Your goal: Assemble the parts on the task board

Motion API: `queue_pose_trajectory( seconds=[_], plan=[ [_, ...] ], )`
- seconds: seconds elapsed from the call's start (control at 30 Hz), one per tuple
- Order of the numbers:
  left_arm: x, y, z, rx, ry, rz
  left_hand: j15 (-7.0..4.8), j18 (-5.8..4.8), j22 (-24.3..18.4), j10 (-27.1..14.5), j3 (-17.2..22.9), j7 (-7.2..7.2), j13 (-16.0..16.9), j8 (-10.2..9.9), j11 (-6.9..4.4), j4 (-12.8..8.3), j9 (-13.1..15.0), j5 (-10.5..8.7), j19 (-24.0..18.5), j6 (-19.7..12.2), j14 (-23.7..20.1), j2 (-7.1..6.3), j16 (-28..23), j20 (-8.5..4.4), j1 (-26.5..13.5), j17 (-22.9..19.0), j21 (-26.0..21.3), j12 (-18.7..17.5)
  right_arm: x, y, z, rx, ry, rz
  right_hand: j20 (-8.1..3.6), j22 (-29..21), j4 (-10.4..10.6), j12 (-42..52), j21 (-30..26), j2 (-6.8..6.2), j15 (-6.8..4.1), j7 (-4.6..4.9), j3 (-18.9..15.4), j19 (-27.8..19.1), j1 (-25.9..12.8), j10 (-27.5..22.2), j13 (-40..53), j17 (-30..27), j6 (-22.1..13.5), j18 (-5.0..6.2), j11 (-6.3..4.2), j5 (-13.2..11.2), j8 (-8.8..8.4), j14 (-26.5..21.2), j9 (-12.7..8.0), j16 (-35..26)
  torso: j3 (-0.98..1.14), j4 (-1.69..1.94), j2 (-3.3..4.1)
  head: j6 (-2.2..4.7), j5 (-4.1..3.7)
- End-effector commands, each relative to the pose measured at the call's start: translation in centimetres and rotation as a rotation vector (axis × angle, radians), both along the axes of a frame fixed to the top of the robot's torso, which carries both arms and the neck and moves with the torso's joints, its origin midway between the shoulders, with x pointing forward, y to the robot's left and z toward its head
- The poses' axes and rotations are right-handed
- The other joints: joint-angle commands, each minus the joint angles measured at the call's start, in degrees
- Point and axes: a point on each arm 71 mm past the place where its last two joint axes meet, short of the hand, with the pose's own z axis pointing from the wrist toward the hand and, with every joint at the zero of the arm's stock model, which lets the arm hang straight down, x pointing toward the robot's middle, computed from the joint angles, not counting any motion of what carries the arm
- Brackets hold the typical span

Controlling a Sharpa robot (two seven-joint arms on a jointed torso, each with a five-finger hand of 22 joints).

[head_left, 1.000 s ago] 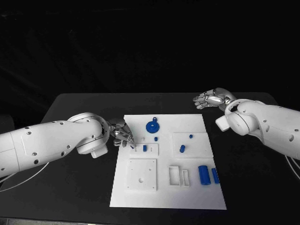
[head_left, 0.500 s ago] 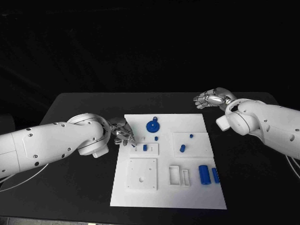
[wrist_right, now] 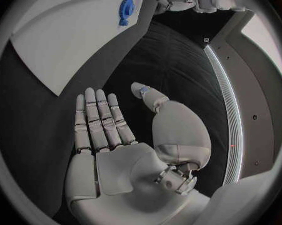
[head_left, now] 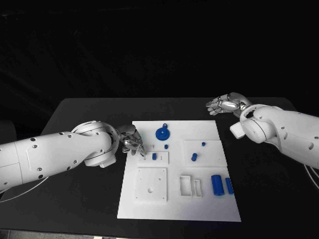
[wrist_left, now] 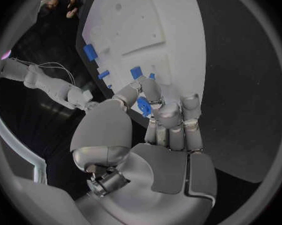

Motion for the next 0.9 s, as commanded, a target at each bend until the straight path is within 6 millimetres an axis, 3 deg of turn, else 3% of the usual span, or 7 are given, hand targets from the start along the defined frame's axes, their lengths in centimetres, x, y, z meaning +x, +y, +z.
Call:
queue_pose_trajectory(
  seconds=[0.03,0.9],
  plan=[
    [-0.10,-0.33,-0.03,0.010,-0.023,-0.017,-0.24,-0.60,0.53,0.43,-0.05,-1.58,0.10,1.51,0.01,0.44,1.84,0.41,0.47,4.22,0.20,0.24,0.29,-5.76,0.17,0.07,0.20,0.39,-0.04,0.17,0.03,0.006,-0.003,0.018,0.15,0.09,0.03,-0.39,-0.38,-0.05,0.01,1.19,-0.12,-0.08,-0.38,0.09,-0.07,-0.06,-0.34,1.09,0.34,0.39,0.20,-0.50,-0.05,0.29,-0.01,-0.02,0.00,-0.09,-0.01],
    [-0.26,-0.66,-0.56,0.062,-0.083,-0.038,-0.22,-0.54,0.62,0.30,-0.47,-1.62,0.47,1.64,0.03,2.60,2.03,-0.07,0.62,4.47,0.17,-1.38,0.57,-5.91,-1.55,0.21,0.31,0.96,-0.05,0.25,-0.03,0.007,-0.001,0.020,0.18,0.13,-0.04,-0.42,-0.42,0.00,0.03,1.19,-0.12,-0.09,-0.35,0.09,-0.07,-0.12,-0.37,1.11,0.34,0.45,0.24,-0.53,-0.09,0.33,0.00,-0.03,0.02,-0.14,-0.03]
  ],
)
